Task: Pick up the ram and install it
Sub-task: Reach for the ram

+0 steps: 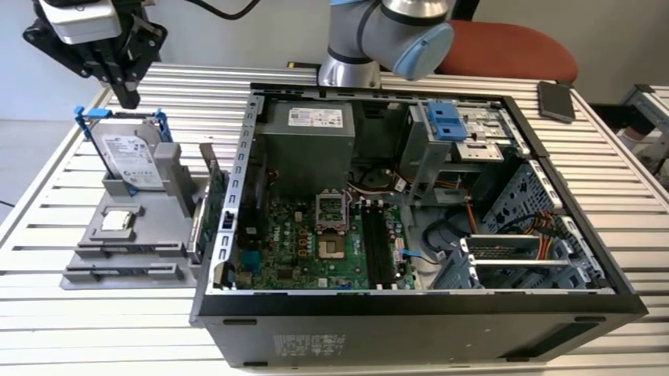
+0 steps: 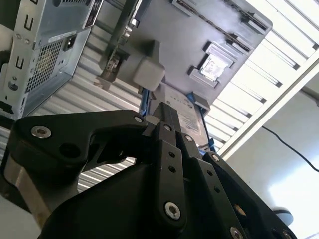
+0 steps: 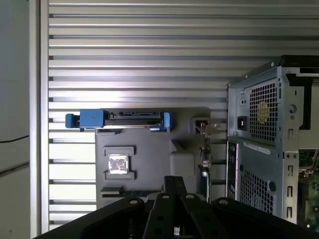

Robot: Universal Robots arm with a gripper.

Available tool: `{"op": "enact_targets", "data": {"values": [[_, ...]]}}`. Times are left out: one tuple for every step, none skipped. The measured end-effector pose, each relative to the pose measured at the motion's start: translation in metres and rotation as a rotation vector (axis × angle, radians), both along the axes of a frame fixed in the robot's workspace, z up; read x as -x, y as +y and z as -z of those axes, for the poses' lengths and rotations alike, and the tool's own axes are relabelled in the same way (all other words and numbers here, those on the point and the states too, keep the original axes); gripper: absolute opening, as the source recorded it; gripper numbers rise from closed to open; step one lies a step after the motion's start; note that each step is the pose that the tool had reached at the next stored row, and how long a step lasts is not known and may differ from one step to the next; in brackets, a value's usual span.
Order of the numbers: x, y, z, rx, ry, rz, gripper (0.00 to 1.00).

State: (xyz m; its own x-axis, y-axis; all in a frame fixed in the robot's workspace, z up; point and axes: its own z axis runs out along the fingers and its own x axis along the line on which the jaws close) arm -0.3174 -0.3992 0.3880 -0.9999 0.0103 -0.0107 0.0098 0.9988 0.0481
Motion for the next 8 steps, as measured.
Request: {"op": "enact_targets", "data": {"values": [[0.0021, 0.0000, 0.0000, 0.0000, 0.0000, -0.002, 0.00], [0.0040, 0.0000, 0.0001, 0.0000, 0.0000, -0.003, 0.00], [0.0056, 0.0000, 0.0001, 0.0001, 0.0001, -0.004, 0.00], [0.0070, 0.0000, 0.0002, 0.0001, 0.0001, -0.005, 0.00], [0.0084, 0.0000, 0.0003, 0.0000, 0.0001, -0.005, 0.00], [0.0097, 0.0000, 0.0004, 0.0001, 0.0001, -0.006, 0.00], [0.0108, 0.0000, 0.0005, 0.0001, 0.0002, -0.007, 0.00], [0.0120, 0.0000, 0.0007, 0.0001, 0.0003, -0.008, 0.00]]}}
